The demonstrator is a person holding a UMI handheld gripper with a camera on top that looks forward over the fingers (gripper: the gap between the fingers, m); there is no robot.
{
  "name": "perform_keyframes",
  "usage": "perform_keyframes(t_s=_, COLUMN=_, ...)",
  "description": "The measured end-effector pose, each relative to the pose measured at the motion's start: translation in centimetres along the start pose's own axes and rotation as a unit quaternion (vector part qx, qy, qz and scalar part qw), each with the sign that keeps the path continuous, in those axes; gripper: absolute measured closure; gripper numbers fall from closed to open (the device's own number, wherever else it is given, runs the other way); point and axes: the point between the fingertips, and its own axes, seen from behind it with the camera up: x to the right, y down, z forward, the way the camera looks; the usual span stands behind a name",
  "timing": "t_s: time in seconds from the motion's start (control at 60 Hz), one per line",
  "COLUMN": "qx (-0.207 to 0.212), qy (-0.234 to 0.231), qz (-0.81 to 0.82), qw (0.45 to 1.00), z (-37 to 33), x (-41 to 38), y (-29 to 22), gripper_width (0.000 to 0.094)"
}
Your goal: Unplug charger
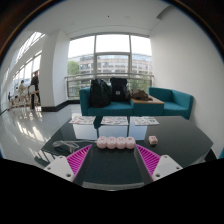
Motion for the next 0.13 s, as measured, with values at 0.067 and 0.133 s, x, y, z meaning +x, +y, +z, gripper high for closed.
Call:
perform_keyframes(t_s=0.067, qx=0.001, qy=-0.001, qz=0.006, qw=1.0, z=-0.12, x=-0.16, y=-0.05, gripper_width=0.0093)
perform_keyframes(t_s=0.133, qx=0.002, qy=-0.005, qz=0.011, qw=1.0, z=-0.17, x=-0.2, y=-0.09, gripper_width=0.0093)
